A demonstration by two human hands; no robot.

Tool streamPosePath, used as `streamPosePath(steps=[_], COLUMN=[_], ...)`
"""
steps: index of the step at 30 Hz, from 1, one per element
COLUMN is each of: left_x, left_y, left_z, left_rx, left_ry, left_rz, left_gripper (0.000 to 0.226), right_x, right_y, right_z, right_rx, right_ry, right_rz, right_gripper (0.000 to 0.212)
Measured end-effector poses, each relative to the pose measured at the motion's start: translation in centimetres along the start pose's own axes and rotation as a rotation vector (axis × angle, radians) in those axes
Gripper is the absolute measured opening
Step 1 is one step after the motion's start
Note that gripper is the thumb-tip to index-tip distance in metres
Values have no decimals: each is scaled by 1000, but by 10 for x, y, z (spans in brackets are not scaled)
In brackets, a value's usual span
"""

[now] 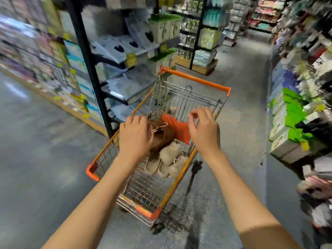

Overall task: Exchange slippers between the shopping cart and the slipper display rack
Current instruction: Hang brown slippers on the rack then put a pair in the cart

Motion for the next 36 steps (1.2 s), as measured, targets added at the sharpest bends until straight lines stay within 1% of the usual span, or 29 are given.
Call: streamPosePath(steps=[3, 5, 8, 10, 12, 14, 19, 22, 24, 26, 27, 29, 31, 33, 36], left_x=[-13, -24, -44, -59, -75, -92, -131, -149, -160, -167, -169, -172, -169, -160, -143], left_y=[-24, -40, -68, -91, -113, -130, -177, -214, -241, -266, -277, -297, -318, -349, -391], left_z=[23, 34, 44, 46, 48, 48, 40, 36, 32, 30, 29, 27, 29, 33, 32], left_rx=[-30, -73, -125, -121, -122, -137, -154, -142, -138, -158, -166, -169, -169, -136, -108], left_ry=[80, 143, 232, 285, 356, 421, 513, 537, 531, 518, 510, 493, 505, 550, 578], left_rz=[28, 44, 59, 91, 134, 141, 213, 299, 372, 439, 461, 491, 507, 618, 776], left_gripper=[36, 34, 17, 13, 14, 14, 18, 22, 26, 27, 26, 18, 16, 25, 37], right_x=[-12, -21, -42, -61, -80, -99, -134, -144, -146, -142, -137, -128, -117, -105, -77], right_y=[-39, -67, -104, -126, -149, -171, -213, -238, -258, -282, -295, -320, -342, -364, -398], right_z=[-11, -27, -60, -82, -104, -127, -183, -210, -229, -251, -262, -285, -299, -309, -330], right_rx=[5, -8, 11, -25, -76, -126, -187, -164, -144, -121, -101, -53, -18, 42, 94], right_ry=[60, 86, 99, 121, 143, 149, 170, 175, 168, 126, 104, 64, 71, 116, 114], right_rz=[73, 146, 228, 266, 324, 383, 476, 514, 547, 605, 642, 706, 745, 788, 906], right_gripper=[4, 4, 3, 7, 16, 19, 33, 33, 29, 19, 14, 10, 8, 11, 22])
Point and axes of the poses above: each hand's wrist, its own x-axis away from the middle knuckle, its own y-axis out of the back of the hand, z = x × y, the point moved 10 cm from there along -x, towards the middle knuckle, and after that the axes turned 11 degrees about -x, right-handed, at the moved point
